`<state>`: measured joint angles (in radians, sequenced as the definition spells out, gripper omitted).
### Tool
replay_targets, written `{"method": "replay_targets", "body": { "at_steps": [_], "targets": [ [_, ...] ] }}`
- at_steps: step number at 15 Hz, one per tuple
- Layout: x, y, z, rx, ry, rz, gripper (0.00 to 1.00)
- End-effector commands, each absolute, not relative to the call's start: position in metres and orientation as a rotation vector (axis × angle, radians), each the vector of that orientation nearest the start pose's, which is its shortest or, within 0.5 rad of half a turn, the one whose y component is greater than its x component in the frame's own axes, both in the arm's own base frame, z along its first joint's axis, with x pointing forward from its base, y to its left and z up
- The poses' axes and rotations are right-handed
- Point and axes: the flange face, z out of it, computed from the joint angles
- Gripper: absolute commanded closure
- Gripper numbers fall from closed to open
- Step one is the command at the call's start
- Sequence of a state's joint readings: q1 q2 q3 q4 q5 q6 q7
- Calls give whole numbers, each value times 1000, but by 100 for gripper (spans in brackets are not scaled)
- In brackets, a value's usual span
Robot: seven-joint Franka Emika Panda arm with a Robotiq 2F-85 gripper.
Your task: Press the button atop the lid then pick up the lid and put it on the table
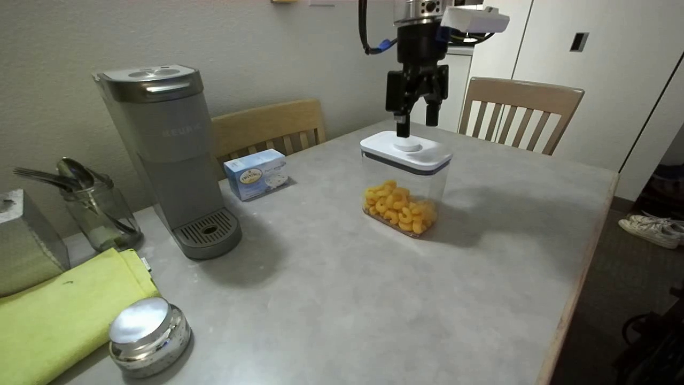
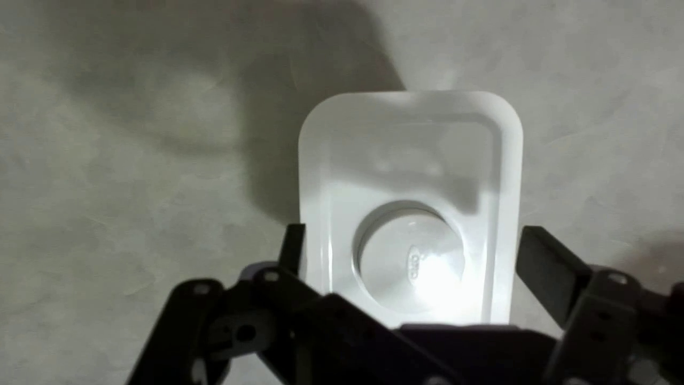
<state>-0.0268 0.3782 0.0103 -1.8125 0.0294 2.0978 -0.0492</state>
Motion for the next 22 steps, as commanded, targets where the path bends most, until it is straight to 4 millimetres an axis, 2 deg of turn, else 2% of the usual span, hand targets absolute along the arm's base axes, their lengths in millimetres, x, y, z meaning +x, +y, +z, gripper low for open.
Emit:
{"method": "replay_targets", "body": {
  "at_steps": [1,6,12,22],
  "targets": [
    [638,-7,319,-3087,-7,130,0],
    [642,-1,321,-3082,-16,114,4],
    [644,5,317,-3098,-31,123,3],
    [651,0,310,-3104,-25,120,15]
  ]
}}
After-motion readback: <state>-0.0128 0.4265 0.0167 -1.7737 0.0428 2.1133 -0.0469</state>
